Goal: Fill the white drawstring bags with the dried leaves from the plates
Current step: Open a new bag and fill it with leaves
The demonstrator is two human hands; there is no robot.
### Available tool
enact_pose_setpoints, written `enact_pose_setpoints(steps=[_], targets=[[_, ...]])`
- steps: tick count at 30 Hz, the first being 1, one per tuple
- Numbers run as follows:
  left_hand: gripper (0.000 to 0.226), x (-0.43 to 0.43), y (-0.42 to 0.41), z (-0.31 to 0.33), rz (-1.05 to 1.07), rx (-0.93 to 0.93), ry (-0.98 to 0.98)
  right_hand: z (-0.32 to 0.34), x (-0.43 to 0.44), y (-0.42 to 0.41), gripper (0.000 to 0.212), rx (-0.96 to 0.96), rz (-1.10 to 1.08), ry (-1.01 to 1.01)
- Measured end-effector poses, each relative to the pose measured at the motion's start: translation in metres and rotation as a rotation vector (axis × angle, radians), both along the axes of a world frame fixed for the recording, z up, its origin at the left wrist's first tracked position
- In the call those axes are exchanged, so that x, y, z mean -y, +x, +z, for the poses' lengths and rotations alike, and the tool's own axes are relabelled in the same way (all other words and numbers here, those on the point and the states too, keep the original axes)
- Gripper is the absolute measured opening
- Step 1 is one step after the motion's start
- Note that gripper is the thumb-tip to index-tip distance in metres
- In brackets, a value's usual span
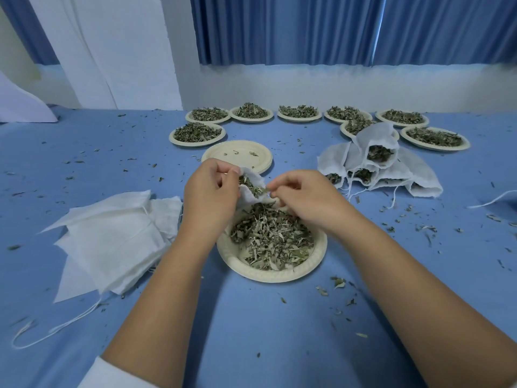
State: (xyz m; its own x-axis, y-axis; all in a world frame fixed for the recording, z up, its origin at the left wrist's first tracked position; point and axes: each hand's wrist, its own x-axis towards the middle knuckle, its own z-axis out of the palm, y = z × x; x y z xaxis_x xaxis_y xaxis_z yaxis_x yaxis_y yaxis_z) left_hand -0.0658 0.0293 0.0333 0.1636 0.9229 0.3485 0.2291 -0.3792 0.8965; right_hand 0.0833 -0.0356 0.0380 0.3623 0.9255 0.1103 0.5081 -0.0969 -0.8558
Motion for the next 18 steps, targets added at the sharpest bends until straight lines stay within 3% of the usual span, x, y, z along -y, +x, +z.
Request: enact_pose_setpoints(steps=[3, 6, 9, 13, 18], targets=[[0.013, -0.002, 0.000, -0.001, 0.033, -0.007, 0.020, -0.004, 0.006, -0.006, 0.014, 0.329, 0.129, -0.060], [0.012, -0.003, 0.001, -0.002, 0.029, -0.025, 0.021, -0.011, 0.007, -0.017, 0.039, 0.493, 0.247, -0.124], [0.012, -0.003, 0.000, -0.003, 0.024, -0.016, 0.029, -0.014, 0.007, -0.022, 0.037, 0.631, 0.248, -0.144], [0.012, -0.004, 0.001, -0.005, 0.006, -0.031, 0.019, -0.015, 0.005, -0.021, 0.026, 0.656, 0.235, -0.128], [0.014, -0.005, 0.000, -0.006, 0.002, -0.023, 0.017, -0.015, 0.007, -0.018, 0.053, 0.592, 0.197, -0.151]])
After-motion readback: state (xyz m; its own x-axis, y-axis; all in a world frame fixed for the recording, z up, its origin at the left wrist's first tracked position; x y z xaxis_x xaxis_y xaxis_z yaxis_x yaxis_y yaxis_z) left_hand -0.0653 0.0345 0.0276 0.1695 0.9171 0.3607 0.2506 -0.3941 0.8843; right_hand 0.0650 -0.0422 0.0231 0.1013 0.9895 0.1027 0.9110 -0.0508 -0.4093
